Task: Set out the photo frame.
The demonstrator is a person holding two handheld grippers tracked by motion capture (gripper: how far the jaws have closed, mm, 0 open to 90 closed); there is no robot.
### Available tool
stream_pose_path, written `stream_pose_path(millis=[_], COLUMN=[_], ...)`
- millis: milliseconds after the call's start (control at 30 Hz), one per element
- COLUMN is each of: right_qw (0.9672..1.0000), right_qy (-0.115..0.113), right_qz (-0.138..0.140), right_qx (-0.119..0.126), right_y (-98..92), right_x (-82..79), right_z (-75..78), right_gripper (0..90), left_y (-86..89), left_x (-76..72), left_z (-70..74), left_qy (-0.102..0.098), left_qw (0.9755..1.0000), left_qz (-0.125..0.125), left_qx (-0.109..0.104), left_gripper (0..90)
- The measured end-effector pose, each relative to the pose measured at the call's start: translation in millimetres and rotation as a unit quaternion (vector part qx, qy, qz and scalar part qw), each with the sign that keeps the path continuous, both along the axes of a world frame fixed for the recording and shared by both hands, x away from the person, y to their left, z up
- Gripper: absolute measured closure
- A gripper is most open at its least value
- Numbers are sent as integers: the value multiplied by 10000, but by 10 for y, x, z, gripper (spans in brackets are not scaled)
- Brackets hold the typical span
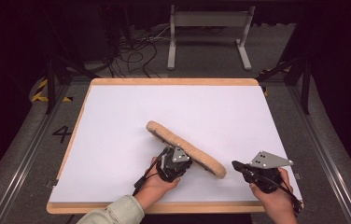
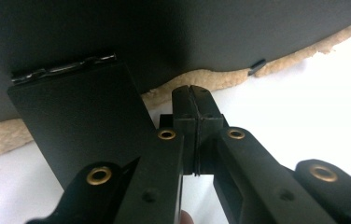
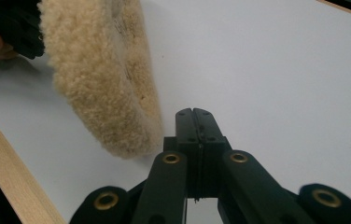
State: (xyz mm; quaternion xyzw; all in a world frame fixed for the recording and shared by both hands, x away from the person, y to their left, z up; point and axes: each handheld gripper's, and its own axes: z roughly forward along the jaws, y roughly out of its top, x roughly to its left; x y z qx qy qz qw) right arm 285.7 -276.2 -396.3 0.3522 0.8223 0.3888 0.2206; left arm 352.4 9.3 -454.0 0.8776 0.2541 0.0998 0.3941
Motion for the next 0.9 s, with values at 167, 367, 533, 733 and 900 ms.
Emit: stream_pose_path(millis=[167,367,533,733,900], right_qw=[10000,10000,9999,9997,9991], right_qy=[0,11,37,70,140], right_qz=[17,51,108,227,383], right_qx=[-2,-14,-27,-49,-95], right_y=[5,28,77,167,306], right_x=[-1,4,15,39,119], right_z=[1,-7,-21,-51,-105], right_gripper=[900,900,900,900,900], left_y=[49,156,222,277,382], left_x=[71,242,318,286,184], left_z=[-3,3,5,39,78], left_qy=[56,173,284,325,375], left_qw=[9999,9992,9986,9988,9988], left_qz=[113,331,402,294,240], left_qx=[-52,-126,-192,-210,-194], left_gripper=[900,900,900,868,838])
